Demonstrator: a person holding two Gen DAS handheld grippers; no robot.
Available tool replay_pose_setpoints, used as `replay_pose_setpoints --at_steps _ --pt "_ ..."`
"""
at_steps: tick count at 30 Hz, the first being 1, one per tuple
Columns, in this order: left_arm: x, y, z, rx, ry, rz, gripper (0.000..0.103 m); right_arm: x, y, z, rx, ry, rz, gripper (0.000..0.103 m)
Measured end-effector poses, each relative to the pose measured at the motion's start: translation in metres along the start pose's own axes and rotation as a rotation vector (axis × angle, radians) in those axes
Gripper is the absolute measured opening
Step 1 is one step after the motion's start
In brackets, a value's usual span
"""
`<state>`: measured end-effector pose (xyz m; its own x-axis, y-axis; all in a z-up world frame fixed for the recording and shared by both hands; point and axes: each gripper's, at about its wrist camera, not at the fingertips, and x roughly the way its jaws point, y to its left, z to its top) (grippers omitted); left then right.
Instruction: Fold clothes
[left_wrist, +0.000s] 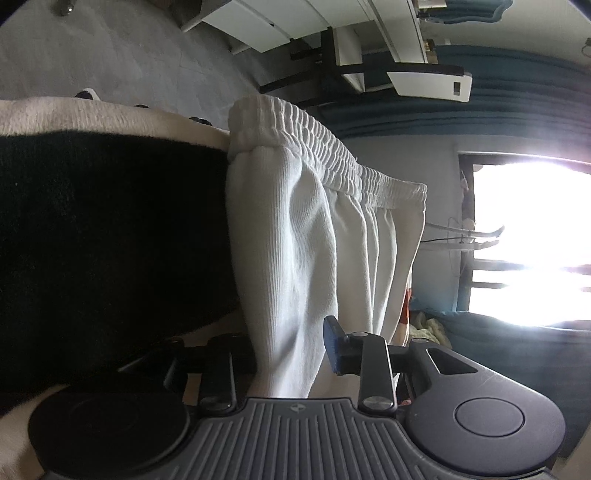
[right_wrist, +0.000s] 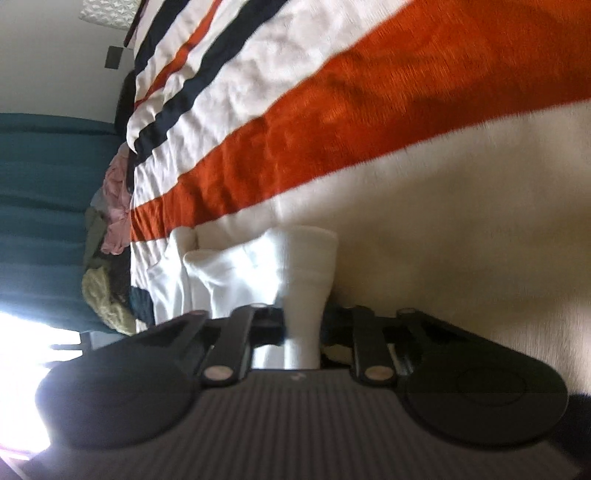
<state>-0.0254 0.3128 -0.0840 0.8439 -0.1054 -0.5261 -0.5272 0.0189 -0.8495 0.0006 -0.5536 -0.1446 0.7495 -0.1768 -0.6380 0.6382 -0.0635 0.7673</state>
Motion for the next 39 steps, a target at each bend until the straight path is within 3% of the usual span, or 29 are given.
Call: replay_pose_setpoints --at_steps 5,9,10,12,17,21,25,31,33,36,39 --pt "-0.004 0.0 0.004 -0.011 -0.028 -0.007 0.034 -0.016 0.015 -0.002 -0.074 -0.092 0.053 0.005" --pt "-0.013 -0.001 0.016 0.021 -0.081 0.006 0.038 -0.019 0.011 0.001 -0.027 -0.121 0.071 0.005" --pt "-0.014 -0.001 0.017 0.021 -0.092 0.011 0.037 -0.02 0.009 0.003 -0.008 -0.126 0.075 0.005" --pt "-0.018 -0.002 0.017 0.024 -0.095 0.032 0.013 -0.021 0.011 0.004 0.012 -0.138 0.083 0.006" --pt "-0.022 -0.009 0.019 0.046 -0.076 0.022 0.008 -0.039 0.017 0.002 -0.026 -0.19 0.127 0.006" --pt "-0.041 -0.028 0.013 0.131 -0.077 -0.042 0.006 -0.056 0.025 0.002 -0.066 -0.24 0.143 0.005" --pt "-0.049 -0.064 0.005 0.214 -0.098 -0.08 0.006 -0.069 0.052 -0.002 -0.175 -0.251 0.188 0.005" --pt "-0.026 -0.133 -0.012 0.249 -0.118 -0.099 0.006 -0.06 0.134 -0.011 -0.331 -0.268 0.236 0.005" --pt "-0.009 -0.161 -0.011 0.29 -0.124 -0.072 0.006 -0.042 0.162 -0.013 -0.36 -0.261 0.237 0.005" --pt "0.054 -0.23 0.007 0.351 -0.128 -0.055 0.006 -0.002 0.207 -0.016 -0.417 -0.262 0.216 0.006" --pt "0.111 -0.272 0.006 0.42 -0.157 -0.016 0.006 0.052 0.244 -0.027 -0.481 -0.267 0.167 0.006"
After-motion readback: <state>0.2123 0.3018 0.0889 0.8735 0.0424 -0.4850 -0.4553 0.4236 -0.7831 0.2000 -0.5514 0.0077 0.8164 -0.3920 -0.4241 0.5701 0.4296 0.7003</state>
